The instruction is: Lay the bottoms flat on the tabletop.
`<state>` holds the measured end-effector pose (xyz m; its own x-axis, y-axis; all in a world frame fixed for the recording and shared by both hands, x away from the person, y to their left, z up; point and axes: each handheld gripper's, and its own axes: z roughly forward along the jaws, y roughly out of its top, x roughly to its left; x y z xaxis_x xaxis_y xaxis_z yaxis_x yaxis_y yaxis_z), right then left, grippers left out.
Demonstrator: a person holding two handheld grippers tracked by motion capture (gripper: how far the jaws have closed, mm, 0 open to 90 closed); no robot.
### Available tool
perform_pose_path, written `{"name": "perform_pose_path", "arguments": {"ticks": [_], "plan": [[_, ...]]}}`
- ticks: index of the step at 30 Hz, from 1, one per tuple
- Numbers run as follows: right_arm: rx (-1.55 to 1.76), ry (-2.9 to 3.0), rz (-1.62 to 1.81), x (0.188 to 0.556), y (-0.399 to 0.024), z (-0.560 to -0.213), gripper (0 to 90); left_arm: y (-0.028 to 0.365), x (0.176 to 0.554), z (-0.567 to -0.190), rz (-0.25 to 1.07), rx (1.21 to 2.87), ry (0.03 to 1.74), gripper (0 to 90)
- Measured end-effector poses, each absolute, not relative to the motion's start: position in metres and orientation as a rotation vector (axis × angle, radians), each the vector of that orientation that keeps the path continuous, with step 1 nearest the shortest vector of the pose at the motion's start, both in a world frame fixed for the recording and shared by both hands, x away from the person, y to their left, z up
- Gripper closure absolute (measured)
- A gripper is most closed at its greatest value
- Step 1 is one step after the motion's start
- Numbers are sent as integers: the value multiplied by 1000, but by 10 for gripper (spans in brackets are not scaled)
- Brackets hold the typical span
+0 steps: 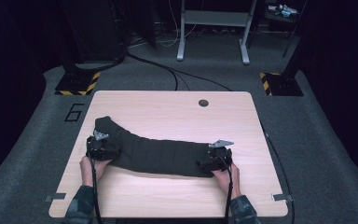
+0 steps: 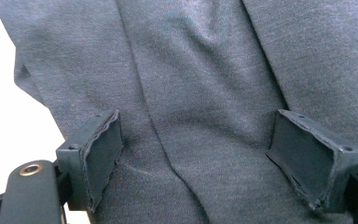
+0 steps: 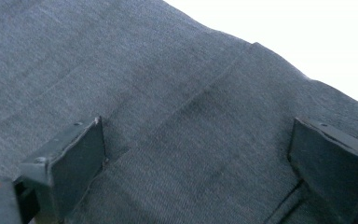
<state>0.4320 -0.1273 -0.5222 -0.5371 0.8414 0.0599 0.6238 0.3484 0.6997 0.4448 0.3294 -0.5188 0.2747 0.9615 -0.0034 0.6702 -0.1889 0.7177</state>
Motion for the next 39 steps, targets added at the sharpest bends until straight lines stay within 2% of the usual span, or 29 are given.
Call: {"name": "perform_pose_path", "arguments": {"ticks": [10, 17, 24, 39], "plan": [[1335, 2252, 986, 408, -163, -525, 35, 304, 393, -529, 646, 1862, 1398, 166], [1360, 2223, 984, 394, -189, -526, 35, 278, 369, -529, 653, 1886, 1373, 166], [1393, 2182, 983, 385, -202, -526, 35, 266, 360, -529, 674, 1874, 1375, 164], [1417, 2148, 998, 382, -201, -527, 36, 267, 360, -529, 668, 1873, 1371, 158]]}}
